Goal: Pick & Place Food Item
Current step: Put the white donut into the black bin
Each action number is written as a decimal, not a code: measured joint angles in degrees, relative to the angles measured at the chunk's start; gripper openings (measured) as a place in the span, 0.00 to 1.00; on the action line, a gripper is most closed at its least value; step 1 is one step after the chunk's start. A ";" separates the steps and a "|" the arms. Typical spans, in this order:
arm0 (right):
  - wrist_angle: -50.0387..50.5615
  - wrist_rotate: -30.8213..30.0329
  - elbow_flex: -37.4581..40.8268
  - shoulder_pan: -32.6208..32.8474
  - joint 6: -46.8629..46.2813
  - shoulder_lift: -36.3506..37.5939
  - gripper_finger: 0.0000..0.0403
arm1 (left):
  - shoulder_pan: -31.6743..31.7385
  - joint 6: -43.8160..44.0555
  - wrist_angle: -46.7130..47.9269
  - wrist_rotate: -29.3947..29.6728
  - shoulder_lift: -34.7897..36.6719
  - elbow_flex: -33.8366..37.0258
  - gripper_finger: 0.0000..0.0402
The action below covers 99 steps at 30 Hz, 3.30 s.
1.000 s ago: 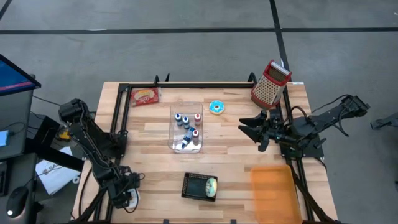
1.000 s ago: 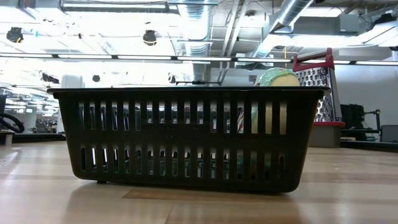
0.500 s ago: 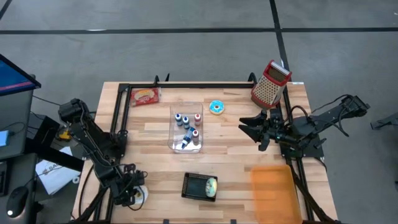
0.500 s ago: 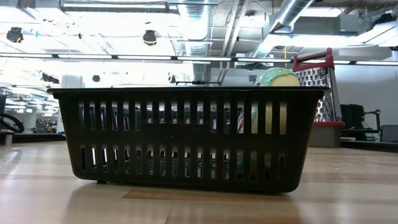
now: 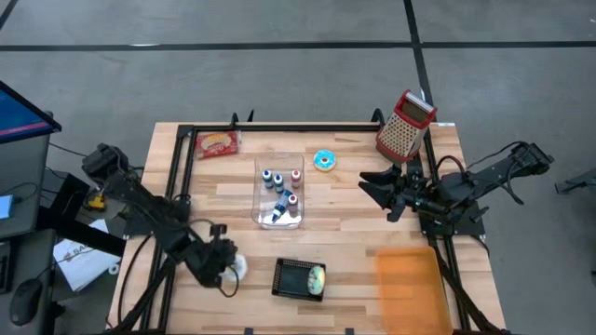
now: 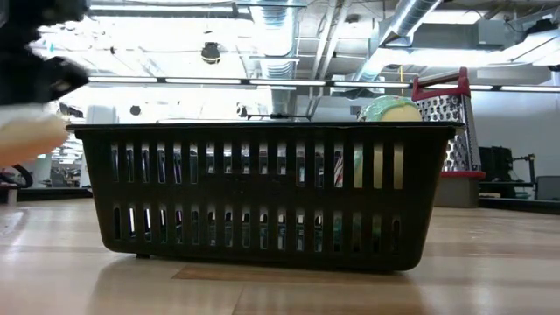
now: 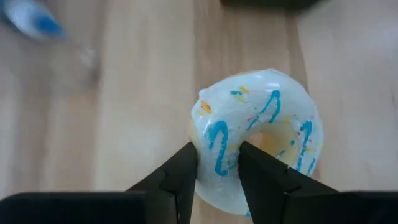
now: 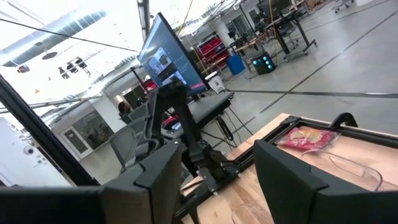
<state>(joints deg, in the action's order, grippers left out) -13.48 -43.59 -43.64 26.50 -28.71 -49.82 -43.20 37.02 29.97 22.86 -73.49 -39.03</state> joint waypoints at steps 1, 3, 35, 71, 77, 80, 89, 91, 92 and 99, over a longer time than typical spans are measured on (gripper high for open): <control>-0.04 -0.02 0.00 0.00 -0.02 0.00 0.48 | 0.96 -2.14 -0.37 0.71 1.38 0.00 0.27; -0.07 -0.26 0.00 0.00 0.00 0.00 0.48 | 2.74 -7.45 -0.87 2.03 4.10 0.00 0.27; -0.30 -1.95 0.00 -3.43 2.34 -0.09 0.48 | 18.74 -76.16 -38.95 -9.30 -11.47 -9.61 0.26; -0.30 -1.66 0.00 -3.34 3.84 -0.11 0.48 | 17.64 -81.77 -53.91 -15.83 -30.58 -11.50 0.26; -0.30 -1.49 0.00 -3.34 3.85 -0.11 0.48 | 18.00 -81.64 -53.89 -16.10 -30.58 -11.50 0.26; -0.30 -1.46 0.00 -3.34 3.82 -0.11 0.48 | 18.16 -81.60 -53.89 -17.29 -30.58 -11.50 0.26; -0.30 -1.42 0.00 -2.57 3.80 -0.11 0.48 | 18.16 -81.14 -53.94 -17.45 -30.58 -11.50 0.26; -0.30 -1.42 0.00 -2.48 3.80 -0.11 0.48 | 18.16 -81.14 -53.96 -18.25 -30.58 -11.50 0.27; -0.30 -1.42 0.00 -2.52 3.80 -0.11 0.48 | 18.16 -81.12 -53.96 -18.32 -30.58 -11.50 0.28; -0.30 -1.42 0.00 -2.51 3.72 -0.12 0.48 | 18.36 -81.12 -54.36 -18.32 -30.58 -11.50 0.35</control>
<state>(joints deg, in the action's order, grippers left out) -13.78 -45.01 -43.64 23.99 -24.99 -49.94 -24.84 -44.10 -24.39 4.54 -104.07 -50.52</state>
